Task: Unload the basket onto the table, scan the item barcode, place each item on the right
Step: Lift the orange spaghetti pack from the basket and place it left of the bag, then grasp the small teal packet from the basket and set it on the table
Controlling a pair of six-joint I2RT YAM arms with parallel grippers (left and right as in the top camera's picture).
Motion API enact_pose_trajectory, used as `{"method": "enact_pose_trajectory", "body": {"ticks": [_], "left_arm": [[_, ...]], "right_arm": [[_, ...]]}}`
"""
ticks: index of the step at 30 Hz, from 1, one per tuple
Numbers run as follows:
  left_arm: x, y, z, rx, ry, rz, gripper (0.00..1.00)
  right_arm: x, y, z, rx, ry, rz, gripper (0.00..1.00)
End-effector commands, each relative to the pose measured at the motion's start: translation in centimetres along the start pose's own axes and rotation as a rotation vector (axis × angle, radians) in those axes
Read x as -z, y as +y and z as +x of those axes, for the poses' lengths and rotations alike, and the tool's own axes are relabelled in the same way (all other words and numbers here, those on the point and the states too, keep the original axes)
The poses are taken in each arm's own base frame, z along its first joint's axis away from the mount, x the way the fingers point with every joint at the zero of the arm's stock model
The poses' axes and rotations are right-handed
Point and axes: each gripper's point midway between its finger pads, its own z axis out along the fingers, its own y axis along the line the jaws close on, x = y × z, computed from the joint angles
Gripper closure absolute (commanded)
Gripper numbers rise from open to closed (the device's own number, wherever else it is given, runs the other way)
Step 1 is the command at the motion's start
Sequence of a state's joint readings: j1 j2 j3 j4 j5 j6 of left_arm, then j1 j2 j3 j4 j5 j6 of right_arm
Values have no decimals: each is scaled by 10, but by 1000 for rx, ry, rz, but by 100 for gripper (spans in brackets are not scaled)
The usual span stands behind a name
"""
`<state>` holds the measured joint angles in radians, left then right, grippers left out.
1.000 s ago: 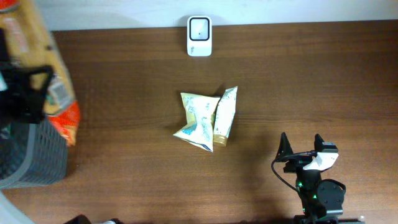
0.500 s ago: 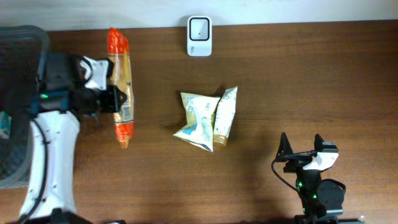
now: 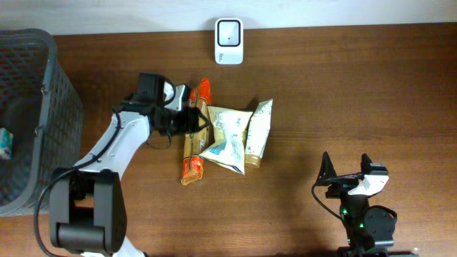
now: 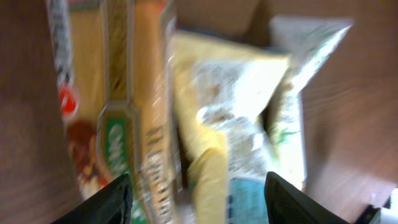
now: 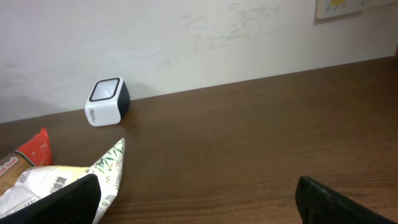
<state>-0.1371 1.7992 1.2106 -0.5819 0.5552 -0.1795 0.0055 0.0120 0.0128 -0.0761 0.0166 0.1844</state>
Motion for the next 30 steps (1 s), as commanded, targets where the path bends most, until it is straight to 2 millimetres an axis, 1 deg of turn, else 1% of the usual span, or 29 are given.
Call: {"method": "enact_pose_trajectory", "body": {"ticks": [1, 2, 3, 4, 5, 6, 7, 8, 9, 10, 11, 12, 13, 16, 17, 20, 21, 22, 23, 25, 27, 30], "left_arm": [[66, -45, -59, -106, -191, 38, 31], [106, -51, -82, -169, -288, -31, 29], [163, -56, -104, -262, -409, -138, 23], [217, -51, -118, -317, -515, -287, 13], [270, -37, -127, -288, -624, -461, 5], [313, -20, -127, -236, -707, -613, 0], [355, 2, -121, -161, -781, -776, 1], [394, 32, -107, -62, -821, -930, 1], [413, 54, -98, 3, -830, -1011, 3], [423, 72, -92, 51, -824, -1054, 5], [434, 102, -83, 120, -806, -1100, 6], [437, 118, -79, 156, -789, -1121, 6], [437, 145, -74, 208, -752, -1147, 7], [421, 207, -63, 313, -637, -1179, 7], [416, 229, -56, 350, -598, -1186, 7], [403, 283, -33, 440, -492, -1187, 4], [393, 294, -32, 405, -452, -1144, 4], [381, 311, -25, 372, -387, -1105, 5], [372, 326, -17, 352, -323, -1102, 4], [347, 345, -11, 176, -151, -1070, 5], [330, 362, -4, 157, -77, -1063, 5], [313, 384, 1, 176, -52, -1049, 7]], "right_arm": [[0, -2, 3, -7, 5, 9, 1], [0, -2, 3, -7, 5, 9, 1], [0, -2, 3, -7, 5, 9, 1], [0, -2, 3, -7, 5, 9, 1], [0, -2, 3, -7, 5, 9, 1], [0, -2, 3, -7, 5, 9, 1], [0, -2, 3, -7, 5, 9, 1], [0, -2, 3, -7, 5, 9, 1], [0, -2, 3, -7, 5, 9, 1], [0, -2, 3, -7, 5, 9, 1], [0, -2, 3, -7, 5, 9, 1], [0, -2, 3, -7, 5, 9, 1], [0, -2, 3, -7, 5, 9, 1], [0, -2, 3, -7, 5, 9, 1], [0, -2, 3, -7, 5, 9, 1], [0, -2, 3, -7, 5, 9, 1], [0, -2, 3, -7, 5, 9, 1], [0, -2, 3, -7, 5, 9, 1], [0, -2, 3, -7, 5, 9, 1], [0, -2, 3, -7, 5, 9, 1], [0, -2, 3, -7, 5, 9, 1], [0, -2, 3, -7, 5, 9, 1]]}}
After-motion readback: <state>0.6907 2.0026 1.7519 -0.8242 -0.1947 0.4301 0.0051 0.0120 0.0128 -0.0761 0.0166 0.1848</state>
